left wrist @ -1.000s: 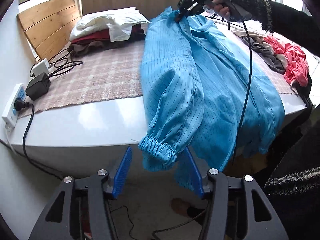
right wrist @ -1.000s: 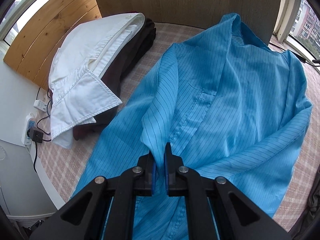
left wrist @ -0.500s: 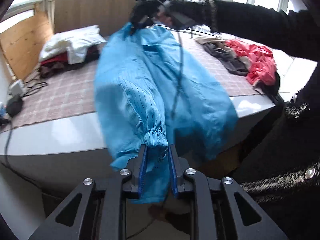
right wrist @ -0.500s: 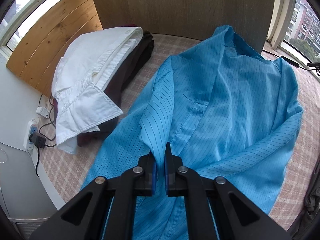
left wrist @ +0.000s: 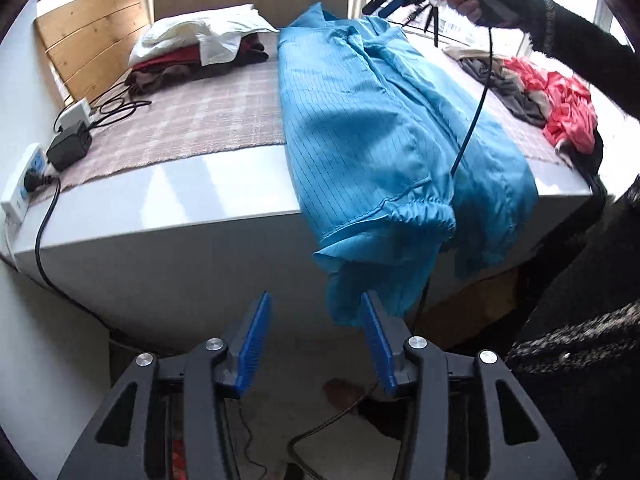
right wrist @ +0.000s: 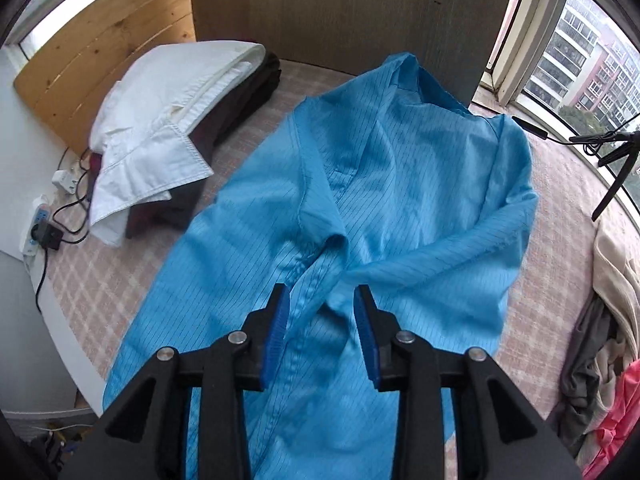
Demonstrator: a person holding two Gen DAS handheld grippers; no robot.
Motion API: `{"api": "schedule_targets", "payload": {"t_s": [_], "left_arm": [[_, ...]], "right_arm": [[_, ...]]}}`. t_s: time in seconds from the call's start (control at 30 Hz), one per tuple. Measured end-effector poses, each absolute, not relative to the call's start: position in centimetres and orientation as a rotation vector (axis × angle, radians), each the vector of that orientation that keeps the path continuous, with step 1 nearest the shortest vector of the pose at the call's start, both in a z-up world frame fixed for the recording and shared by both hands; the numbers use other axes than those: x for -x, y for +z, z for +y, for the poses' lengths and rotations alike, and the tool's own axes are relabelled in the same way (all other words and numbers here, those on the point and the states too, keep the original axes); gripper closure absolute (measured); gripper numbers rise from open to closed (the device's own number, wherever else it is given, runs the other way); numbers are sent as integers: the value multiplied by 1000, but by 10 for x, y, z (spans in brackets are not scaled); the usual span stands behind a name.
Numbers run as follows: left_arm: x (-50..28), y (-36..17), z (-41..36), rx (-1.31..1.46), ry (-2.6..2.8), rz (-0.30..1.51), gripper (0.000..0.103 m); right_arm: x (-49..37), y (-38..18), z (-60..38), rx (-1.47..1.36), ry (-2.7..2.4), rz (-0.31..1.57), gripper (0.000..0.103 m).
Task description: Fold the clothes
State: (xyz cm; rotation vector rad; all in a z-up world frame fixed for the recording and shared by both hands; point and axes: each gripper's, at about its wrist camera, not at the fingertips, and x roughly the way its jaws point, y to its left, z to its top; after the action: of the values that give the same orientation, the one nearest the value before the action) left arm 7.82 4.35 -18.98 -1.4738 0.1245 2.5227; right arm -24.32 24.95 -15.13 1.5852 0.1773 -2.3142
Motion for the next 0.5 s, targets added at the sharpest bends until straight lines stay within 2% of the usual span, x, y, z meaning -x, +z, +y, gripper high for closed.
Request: {"api": "schedule_targets", "payload": {"t_s": [0.07,0.13,0.2,0.3,0.5], "left_arm": [[-73,-201,40,1476,2482,186,58],[-72,-212,29,1468,2427,132,58],[-71,-222,18,1459,2373,81,58],[-72,-238,2,1477,2286,16,59],[-74,-240,-20,1372,2223,-61,60]], "right_arm": [[210,-135,252,-1524,-2257,150,70],[161,-124,242,-1453,-2156,170,70],[104,-125,214,-1401,-2058,292,70],[25,-154,148,-1401,-1880,473,70],[-62,-228,50,-1340,-1698,914,69]]}}
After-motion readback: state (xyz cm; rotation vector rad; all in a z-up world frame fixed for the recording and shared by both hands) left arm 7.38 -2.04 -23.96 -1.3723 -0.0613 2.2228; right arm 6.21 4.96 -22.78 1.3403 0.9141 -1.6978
